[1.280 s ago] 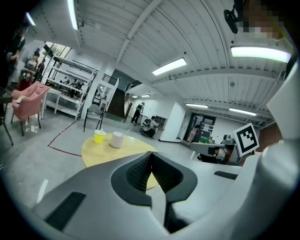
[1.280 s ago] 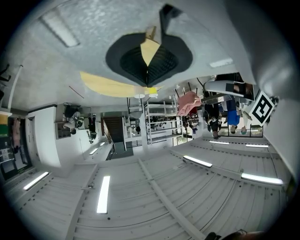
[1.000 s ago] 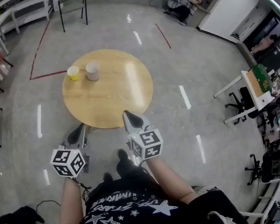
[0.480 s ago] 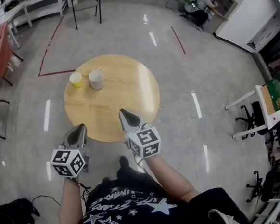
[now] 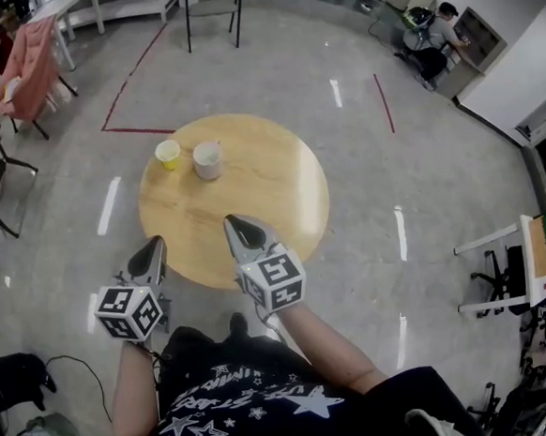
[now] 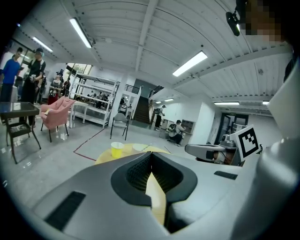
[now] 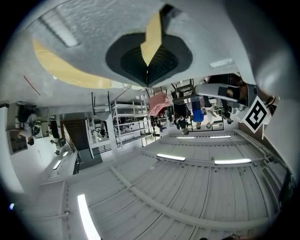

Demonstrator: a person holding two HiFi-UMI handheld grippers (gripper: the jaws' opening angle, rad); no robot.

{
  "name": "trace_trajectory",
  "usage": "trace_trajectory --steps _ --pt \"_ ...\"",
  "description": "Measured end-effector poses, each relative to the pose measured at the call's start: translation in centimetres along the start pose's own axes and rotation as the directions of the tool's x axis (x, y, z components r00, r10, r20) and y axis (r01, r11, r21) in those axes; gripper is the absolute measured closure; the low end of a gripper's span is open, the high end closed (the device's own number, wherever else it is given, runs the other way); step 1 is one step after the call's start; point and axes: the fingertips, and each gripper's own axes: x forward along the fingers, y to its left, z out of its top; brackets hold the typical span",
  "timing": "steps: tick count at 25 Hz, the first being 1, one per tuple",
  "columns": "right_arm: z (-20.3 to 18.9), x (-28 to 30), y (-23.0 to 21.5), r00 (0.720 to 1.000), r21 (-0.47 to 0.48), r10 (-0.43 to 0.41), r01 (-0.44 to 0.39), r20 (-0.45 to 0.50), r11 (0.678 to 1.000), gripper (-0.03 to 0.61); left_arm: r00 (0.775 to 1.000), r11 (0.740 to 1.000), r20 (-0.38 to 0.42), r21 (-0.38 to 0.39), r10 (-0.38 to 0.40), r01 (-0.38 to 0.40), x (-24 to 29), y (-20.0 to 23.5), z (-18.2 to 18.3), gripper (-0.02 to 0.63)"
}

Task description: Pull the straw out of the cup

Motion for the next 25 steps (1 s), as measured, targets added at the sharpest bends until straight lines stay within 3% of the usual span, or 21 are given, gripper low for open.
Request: trace_trajectory --steps 9,20,25 --pt "1.0 6.9 2.9 0.999 -0.007 0.036 -0.036 -0.015 0.999 0.578 0.999 0.999 -0.007 -0.026 0.040 -0.040 0.3 6.4 1.8 0.607" --pt "1.8 17.2 3.8 0.999 -0.030 -0.028 0.027 -0.044 0.999 0.578 0.999 0.999 -0.031 -0.026 -0.023 0.022 5.2 15.7 4.7 0.607" --pt "0.5 21.4 4.7 0.994 -0.039 -0.016 0.011 -0.105 0.999 0.577 0.998 0.999 -0.052 -0.037 -0.039 0.037 6.8 19.4 5.0 0.607"
